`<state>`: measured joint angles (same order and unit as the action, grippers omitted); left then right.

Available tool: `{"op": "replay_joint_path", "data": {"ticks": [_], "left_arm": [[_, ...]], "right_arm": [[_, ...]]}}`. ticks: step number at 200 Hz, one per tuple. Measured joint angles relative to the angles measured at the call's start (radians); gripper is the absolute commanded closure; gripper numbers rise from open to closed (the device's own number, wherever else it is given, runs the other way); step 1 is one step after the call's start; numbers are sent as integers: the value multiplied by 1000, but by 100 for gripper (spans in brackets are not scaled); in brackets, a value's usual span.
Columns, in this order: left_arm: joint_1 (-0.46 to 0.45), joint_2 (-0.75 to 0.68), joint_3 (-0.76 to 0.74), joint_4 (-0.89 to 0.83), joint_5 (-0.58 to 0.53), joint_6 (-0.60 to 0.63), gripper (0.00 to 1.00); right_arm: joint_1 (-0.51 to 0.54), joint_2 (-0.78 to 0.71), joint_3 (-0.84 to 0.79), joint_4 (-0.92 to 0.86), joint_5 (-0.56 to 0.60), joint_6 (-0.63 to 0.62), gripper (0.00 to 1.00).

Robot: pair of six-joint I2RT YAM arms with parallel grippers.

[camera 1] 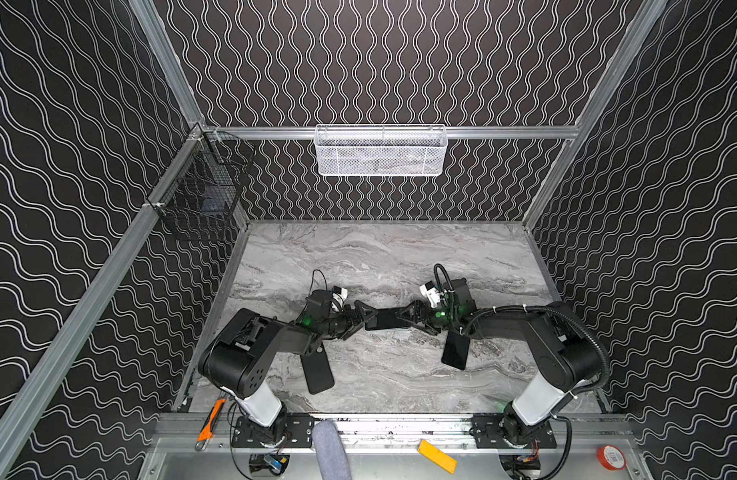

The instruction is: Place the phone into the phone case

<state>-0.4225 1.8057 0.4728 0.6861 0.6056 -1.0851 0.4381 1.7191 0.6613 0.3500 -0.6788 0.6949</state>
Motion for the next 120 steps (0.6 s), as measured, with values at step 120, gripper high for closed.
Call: {"op": "replay_joint_path", "data": {"ticks": [120], "left_arm": [[0, 20, -16, 50, 16, -14, 27]], "right_arm": [[0, -29, -15, 17, 37, -22, 8]]}}
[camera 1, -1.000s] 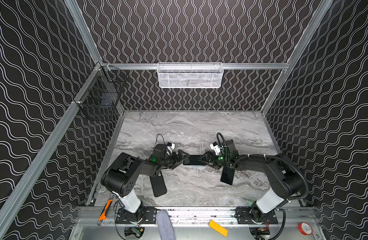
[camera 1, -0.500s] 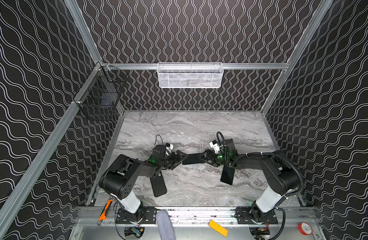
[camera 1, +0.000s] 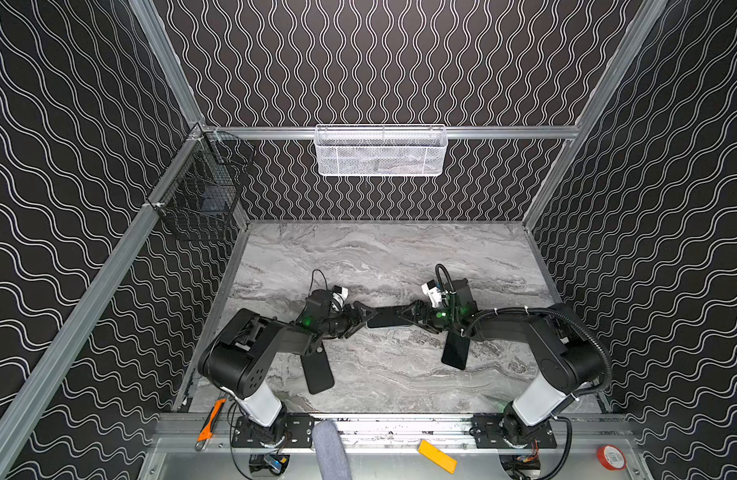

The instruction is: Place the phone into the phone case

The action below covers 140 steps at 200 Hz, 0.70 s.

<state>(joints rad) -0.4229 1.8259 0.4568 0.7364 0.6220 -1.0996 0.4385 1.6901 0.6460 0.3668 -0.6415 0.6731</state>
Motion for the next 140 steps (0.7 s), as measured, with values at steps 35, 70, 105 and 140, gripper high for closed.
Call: {"op": "replay_joint_path", "data": {"ticks": [35, 70, 105, 140], "left_arm": [[1, 38, -25, 87, -4, -58, 31], [2, 33, -27, 120, -13, -95, 31], [2, 0, -27, 122, -8, -98, 31], [2, -30, -27, 123, 2, -97, 41]], "right_arm": [[0, 43, 48, -19, 9, -5, 10], [-2, 84, 63, 26, 31, -16, 10], [-2, 117, 64, 89, 50, -27, 10], [-2, 135, 67, 125, 61, -36, 10]]}}
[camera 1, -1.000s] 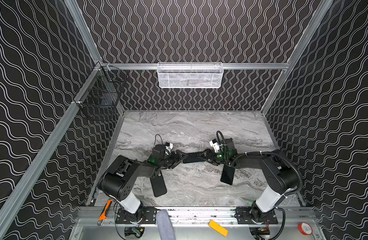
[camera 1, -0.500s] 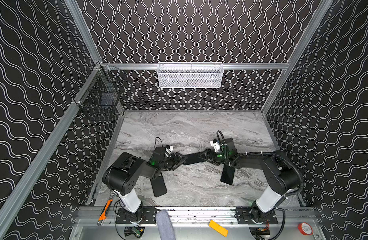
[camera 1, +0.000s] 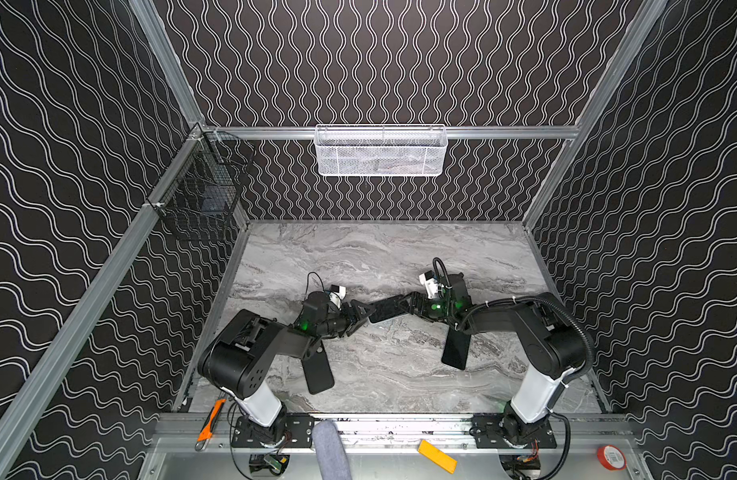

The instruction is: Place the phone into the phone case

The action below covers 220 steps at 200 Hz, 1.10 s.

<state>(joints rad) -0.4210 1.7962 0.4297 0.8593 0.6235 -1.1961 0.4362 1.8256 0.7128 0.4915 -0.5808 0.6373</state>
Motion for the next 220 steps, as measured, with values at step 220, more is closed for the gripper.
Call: {"op": "replay_joint_path", "data": {"ticks": [220], "left_arm": [[-32, 78, -53, 333, -115, -79, 33]], "right_arm": [[17, 29, -15, 56, -124, 26, 11]]}}
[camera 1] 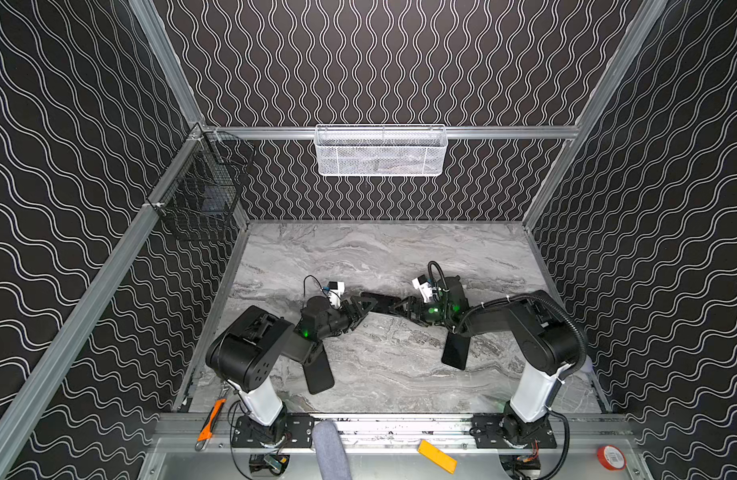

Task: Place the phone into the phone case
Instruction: 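Lift the cased phone off the table with both grippers, tilting it upright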

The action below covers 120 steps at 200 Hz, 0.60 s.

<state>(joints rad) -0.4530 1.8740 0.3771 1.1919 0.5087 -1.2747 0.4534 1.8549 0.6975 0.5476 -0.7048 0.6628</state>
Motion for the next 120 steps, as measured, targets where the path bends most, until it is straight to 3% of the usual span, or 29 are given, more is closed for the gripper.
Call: {"op": "replay_joint_path", "data": {"ticks": [26, 80, 120], "left_arm": [[-2, 4, -10, 26, -6, -13, 38], [-2, -101, -10, -78, -5, 35, 64], [0, -159, 33, -241, 9, 122, 65]], "right_arm": [[0, -6, -2, 0, -4, 0, 11], [-2, -11, -4, -10, -11, 0, 11], [-3, -17, -5, -23, -11, -2, 11]]}}
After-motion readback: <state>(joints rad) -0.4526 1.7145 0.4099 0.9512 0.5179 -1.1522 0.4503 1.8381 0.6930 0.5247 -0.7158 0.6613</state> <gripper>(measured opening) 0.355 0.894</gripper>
